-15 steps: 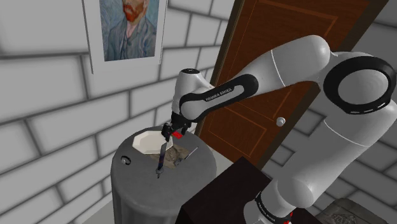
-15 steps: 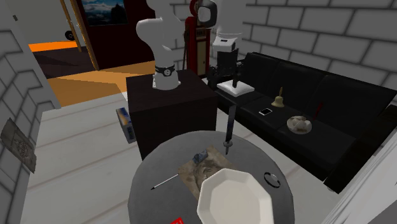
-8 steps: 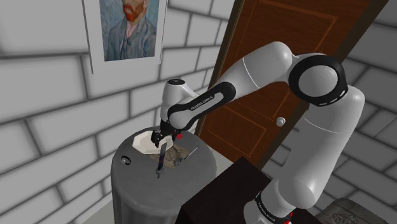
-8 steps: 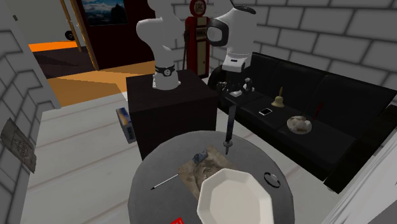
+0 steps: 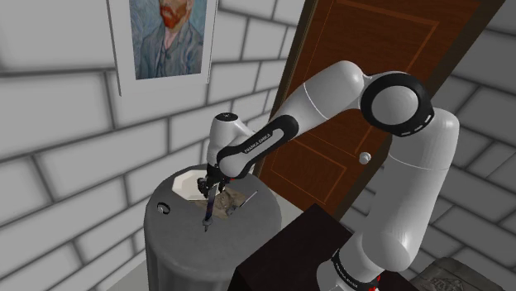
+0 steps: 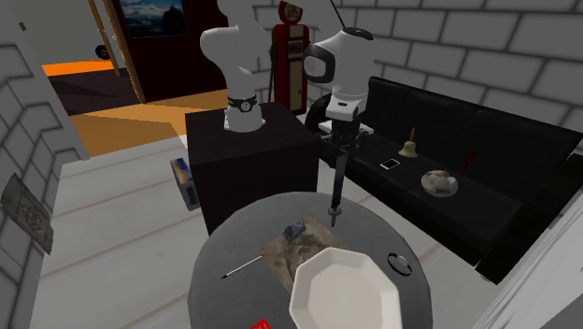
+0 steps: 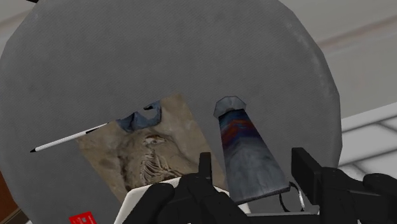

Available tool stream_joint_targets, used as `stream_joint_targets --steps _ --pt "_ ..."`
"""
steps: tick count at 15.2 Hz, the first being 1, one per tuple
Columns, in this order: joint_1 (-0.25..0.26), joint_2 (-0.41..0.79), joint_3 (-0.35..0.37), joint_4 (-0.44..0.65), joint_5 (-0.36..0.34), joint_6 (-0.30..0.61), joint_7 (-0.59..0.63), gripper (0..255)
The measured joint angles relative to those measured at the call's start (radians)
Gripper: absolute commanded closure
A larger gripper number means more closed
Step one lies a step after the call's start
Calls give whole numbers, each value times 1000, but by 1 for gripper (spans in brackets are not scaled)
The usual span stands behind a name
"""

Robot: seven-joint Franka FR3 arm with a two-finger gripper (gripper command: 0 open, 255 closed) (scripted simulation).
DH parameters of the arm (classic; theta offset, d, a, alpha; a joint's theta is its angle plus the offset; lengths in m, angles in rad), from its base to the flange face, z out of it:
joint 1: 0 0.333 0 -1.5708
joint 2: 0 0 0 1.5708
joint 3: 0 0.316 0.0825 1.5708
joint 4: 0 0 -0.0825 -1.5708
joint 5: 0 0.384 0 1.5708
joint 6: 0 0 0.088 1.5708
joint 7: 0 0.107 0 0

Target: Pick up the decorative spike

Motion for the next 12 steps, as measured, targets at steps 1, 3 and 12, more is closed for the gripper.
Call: stream_joint_targets --steps 1,3,12 --pt "0 1 0 0 -1 1 0 255" --pt "0 1 0 1 -1 2 1 255" --pt "-3 -22 6 1 11 -22 -7 255"
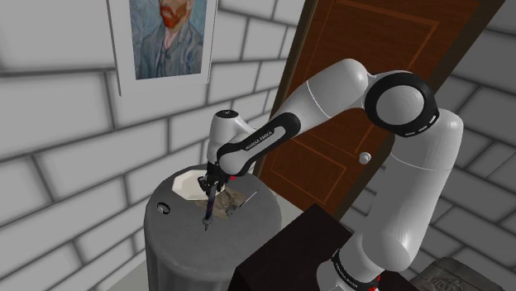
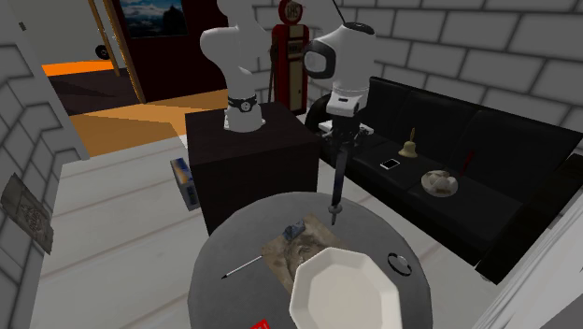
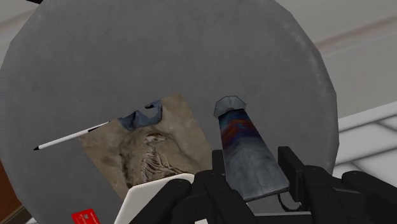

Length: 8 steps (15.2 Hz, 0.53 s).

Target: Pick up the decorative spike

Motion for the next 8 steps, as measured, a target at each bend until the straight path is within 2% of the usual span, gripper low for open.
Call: stream_joint_targets --steps 8 --pt "-14 -87 18 10 45 -92 -33 255"
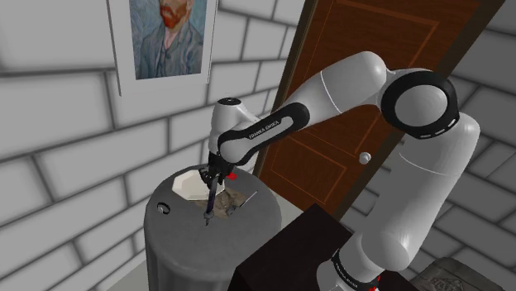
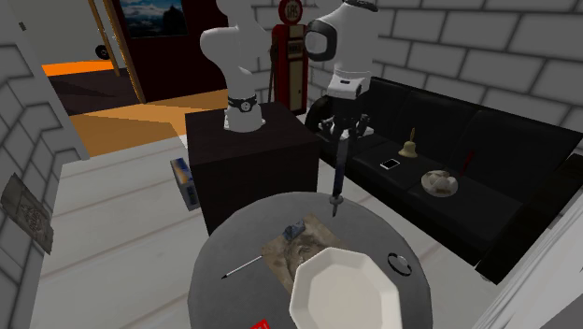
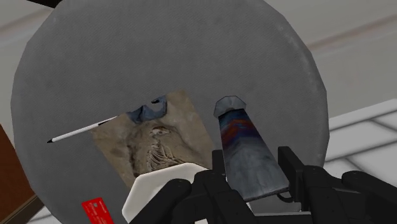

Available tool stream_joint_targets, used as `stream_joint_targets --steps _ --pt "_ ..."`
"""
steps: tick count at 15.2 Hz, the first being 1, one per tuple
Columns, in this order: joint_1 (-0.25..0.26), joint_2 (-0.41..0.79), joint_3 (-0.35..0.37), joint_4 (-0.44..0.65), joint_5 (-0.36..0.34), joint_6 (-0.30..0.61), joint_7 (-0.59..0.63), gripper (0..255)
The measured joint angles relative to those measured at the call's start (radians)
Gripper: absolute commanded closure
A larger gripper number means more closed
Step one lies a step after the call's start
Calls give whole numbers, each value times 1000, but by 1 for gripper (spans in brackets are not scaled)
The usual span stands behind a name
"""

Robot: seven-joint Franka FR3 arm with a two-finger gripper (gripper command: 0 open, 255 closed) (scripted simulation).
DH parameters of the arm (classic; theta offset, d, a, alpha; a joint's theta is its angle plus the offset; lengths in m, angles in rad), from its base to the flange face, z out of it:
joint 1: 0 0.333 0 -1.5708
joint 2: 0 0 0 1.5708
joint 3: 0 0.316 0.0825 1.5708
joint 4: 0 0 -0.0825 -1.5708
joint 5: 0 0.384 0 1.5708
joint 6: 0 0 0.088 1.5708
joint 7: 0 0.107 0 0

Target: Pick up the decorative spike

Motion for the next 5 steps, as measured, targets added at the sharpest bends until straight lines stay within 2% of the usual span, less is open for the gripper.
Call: stream_joint_targets --steps 5 --pt "-6 -46 6 13 23 -57 -17 255"
